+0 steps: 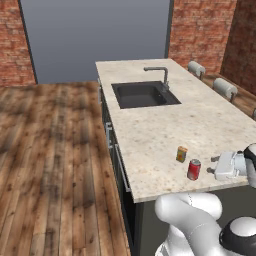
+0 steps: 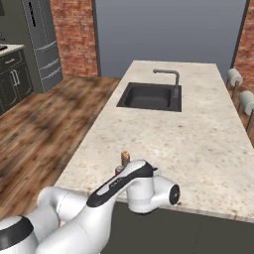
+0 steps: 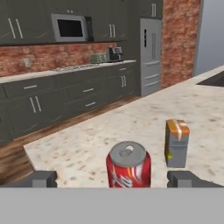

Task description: Pick the boxed drink, can from the counter and place them in the open cabinet.

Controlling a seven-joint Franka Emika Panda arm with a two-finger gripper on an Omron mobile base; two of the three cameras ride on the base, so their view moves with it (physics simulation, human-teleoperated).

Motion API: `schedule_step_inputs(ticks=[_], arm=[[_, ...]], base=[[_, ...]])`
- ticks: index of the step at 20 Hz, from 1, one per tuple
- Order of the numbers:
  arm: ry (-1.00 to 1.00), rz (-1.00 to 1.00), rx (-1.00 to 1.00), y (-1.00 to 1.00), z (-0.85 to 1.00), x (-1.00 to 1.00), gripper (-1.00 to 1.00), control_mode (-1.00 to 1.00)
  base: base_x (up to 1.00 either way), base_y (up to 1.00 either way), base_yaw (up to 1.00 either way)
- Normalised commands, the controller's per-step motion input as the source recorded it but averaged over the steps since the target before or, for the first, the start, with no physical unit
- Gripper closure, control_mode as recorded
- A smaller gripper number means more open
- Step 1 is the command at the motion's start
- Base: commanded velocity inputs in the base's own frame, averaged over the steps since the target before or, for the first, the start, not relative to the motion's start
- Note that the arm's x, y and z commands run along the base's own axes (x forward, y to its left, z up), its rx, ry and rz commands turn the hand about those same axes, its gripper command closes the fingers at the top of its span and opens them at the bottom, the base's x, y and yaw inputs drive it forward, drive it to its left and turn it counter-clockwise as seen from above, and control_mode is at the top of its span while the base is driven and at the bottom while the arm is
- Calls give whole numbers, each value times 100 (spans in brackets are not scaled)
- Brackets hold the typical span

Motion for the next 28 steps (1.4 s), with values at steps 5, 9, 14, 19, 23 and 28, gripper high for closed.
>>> schedule_step_inputs(ticks=[5, 9, 14, 19, 23, 28], arm=[[0, 11, 0, -6, -18, 8, -100, -100], [3, 12, 0, -6, -13, 5, -100, -100], [2, 11, 0, -2, -10, 5, -100, -100], [0, 5, 0, 0, -17, 2, -100, -100], [6, 4, -3, 1, -18, 3, -100, -100], [9, 4, -3, 10, -11, 3, -100, -100]], base=[[0, 0, 0], [0, 0, 0], [0, 0, 0], [0, 0, 0], [0, 0, 0], [0, 0, 0]])
